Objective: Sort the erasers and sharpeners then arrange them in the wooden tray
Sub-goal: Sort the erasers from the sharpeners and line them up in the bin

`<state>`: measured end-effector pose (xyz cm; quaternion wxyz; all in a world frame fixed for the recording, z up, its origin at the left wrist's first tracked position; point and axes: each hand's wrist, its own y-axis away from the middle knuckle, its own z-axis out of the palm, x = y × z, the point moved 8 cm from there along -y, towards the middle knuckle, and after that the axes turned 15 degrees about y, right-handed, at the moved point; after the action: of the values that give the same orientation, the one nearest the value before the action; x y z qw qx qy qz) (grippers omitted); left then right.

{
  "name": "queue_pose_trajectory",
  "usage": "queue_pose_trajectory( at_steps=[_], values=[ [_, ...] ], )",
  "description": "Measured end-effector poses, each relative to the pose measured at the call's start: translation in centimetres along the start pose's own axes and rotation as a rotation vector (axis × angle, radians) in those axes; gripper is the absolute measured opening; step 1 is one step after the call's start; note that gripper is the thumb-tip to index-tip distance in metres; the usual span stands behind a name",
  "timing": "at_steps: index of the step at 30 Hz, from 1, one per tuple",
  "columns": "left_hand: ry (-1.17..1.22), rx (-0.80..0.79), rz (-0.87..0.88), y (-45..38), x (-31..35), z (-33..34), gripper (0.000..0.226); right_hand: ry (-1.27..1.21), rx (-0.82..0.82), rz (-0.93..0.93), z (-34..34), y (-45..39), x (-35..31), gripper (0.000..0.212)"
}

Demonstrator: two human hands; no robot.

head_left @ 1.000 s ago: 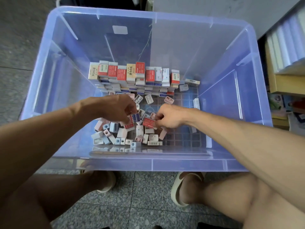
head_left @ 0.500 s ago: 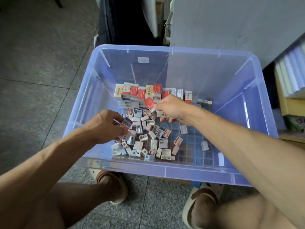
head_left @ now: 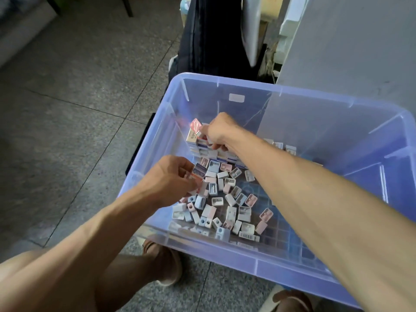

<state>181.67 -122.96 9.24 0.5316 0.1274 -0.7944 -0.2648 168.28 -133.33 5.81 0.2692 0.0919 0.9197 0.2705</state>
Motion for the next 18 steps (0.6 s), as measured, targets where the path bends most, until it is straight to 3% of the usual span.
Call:
queue_pose_trajectory(
  at_steps=[5,9,14,18],
  values=[
    [-0.003,-0.024,0.001,0.1,0.3,0.2,0.01,-0.034,0.058,-0.002,-1.0,0.0,0.5,0.039],
    [-0.016,-0.038,0.004,0.2,0.5,0.3,0.012,-0.117,0.055,-0.037,-1.1,0.4,1.4,0.018],
    [-0.006,-0.042,0.003,0.3,0.6,0.3,0.011,-0.081,-0.011,-0.134,0.2,1.1,0.3,0.01],
    [0.016,-0.038,0.01,0.4,0.6,0.1,0.008,-0.147,-0.044,-0.108,0.2,1.2,-0.2,0.026]
  ],
)
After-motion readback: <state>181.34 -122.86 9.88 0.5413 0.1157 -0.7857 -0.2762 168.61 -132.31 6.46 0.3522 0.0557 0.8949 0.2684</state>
